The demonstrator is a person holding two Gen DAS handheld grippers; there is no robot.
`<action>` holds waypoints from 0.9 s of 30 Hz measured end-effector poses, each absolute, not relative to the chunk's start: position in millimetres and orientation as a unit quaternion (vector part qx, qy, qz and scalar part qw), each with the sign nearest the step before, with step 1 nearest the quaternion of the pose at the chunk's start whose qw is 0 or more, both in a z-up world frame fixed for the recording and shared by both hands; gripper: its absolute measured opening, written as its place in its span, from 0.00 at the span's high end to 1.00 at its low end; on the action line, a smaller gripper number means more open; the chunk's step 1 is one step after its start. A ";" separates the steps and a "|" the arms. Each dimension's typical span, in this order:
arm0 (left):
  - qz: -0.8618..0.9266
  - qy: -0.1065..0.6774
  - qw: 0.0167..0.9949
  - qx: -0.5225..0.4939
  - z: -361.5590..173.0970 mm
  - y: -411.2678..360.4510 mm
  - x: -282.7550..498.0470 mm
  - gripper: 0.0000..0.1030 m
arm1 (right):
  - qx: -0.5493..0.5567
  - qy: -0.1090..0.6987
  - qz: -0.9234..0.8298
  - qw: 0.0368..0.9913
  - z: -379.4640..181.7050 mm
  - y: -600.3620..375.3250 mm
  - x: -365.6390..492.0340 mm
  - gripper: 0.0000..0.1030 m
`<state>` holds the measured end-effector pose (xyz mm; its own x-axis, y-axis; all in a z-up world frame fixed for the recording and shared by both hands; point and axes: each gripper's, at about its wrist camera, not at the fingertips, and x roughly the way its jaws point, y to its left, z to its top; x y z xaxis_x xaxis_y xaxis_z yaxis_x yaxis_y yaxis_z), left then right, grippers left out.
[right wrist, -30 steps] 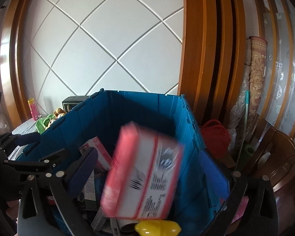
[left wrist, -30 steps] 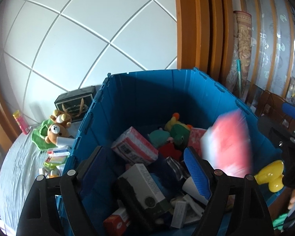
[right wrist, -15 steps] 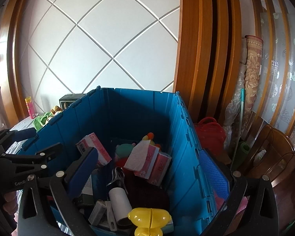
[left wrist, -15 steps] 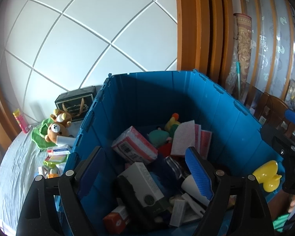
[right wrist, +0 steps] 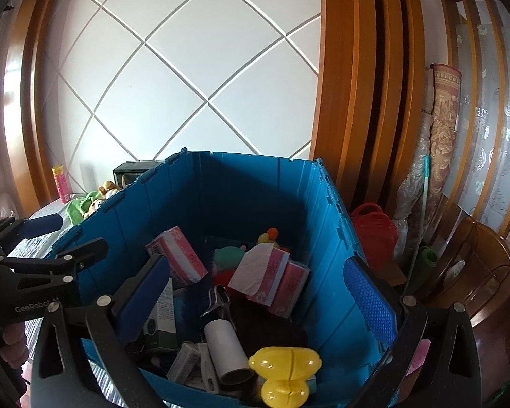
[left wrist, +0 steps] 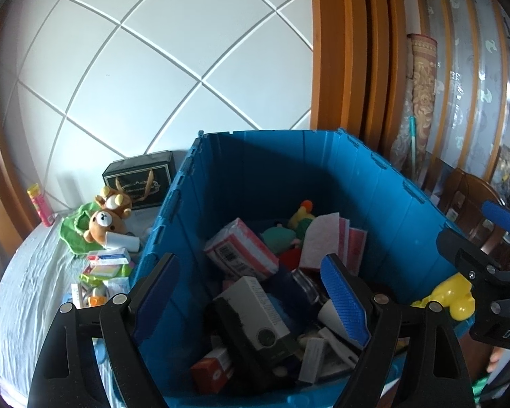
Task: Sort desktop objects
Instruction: 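Open both tools to drop the clip and tissue pack into the bin, then withdraw both open tools from the bin back over the table pile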
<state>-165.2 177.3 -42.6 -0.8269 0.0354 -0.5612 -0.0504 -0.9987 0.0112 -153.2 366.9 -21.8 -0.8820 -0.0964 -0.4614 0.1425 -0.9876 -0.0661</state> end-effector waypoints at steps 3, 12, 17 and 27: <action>0.955 0.011 0.017 -0.294 -43.4 171.3 -162.2 0.17 | 0.234 0.048 -0.968 0.070 -22.9 362.1 -152.2 0.00; 0.957 0.005 -0.018 -0.291 -45.0 138.1 -143.9 0.17 | 0.240 0.033 -0.965 0.098 -31.3 348.7 -152.7 0.00; 0.952 -0.013 -0.066 -0.299 -55.9 88.4 -127.7 0.17 | 0.237 0.023 -0.962 0.134 -35.2 322.1 -149.5 0.00; 0.924 -0.057 -0.184 -0.332 -103.1 -78.9 -91.3 0.16 | 0.248 0.052 -0.945 0.209 -46.1 195.4 -144.7 0.00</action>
<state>-91.3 -78.9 -103.1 -0.7122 -0.3026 -0.6334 0.3777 -0.9258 0.0176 -144.7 195.4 -46.1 -0.7895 -0.3701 -0.4895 0.4212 -0.9069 0.0063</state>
